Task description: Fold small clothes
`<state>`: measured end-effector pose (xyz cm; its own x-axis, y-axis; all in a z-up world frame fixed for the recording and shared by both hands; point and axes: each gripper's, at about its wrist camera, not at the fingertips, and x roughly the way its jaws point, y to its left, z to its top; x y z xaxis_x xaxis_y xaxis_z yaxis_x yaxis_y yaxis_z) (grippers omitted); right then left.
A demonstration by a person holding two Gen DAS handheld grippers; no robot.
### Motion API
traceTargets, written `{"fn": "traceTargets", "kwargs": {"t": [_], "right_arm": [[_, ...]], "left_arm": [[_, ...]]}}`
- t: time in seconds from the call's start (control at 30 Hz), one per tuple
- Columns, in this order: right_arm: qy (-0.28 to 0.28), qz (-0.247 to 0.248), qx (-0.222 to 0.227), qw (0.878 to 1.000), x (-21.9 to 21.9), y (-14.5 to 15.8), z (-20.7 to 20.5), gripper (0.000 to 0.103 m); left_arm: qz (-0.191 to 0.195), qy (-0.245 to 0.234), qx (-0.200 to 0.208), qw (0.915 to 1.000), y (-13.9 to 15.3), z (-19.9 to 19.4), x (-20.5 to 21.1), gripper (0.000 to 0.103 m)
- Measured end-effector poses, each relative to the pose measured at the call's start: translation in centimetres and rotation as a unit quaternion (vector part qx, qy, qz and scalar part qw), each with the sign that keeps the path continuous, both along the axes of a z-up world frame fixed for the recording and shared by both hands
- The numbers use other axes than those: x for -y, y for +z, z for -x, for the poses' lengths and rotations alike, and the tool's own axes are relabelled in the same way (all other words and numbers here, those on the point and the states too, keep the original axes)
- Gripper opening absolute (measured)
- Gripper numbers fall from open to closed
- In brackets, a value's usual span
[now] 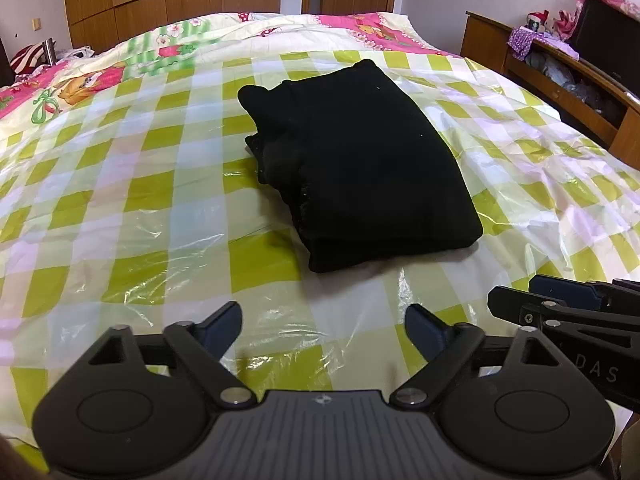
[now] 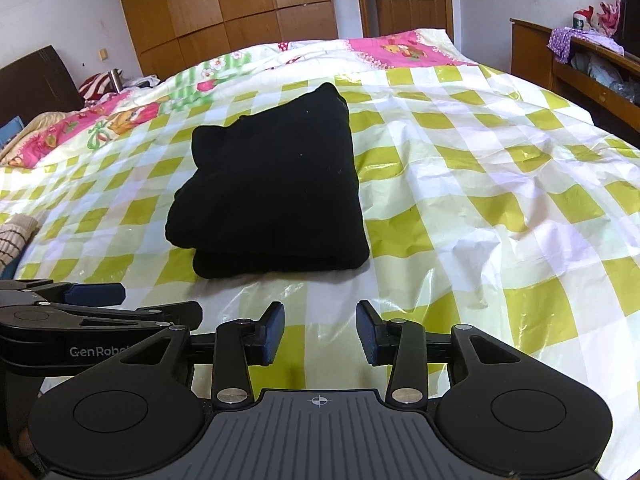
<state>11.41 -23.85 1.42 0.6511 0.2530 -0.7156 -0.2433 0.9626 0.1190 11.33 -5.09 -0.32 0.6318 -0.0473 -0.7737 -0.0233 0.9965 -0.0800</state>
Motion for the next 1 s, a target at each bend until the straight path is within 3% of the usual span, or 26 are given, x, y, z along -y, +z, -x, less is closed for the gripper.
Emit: {"fn": "traceTargets", "kwargs": {"t": [1.0], "right_arm": [[-0.008, -0.002, -0.003, 1.000, 0.46, 0.13, 0.56, 0.039]], "left_arm": [[-0.001, 0.004, 0.001, 1.0000, 0.64, 0.95, 0.50, 0.103]]}}
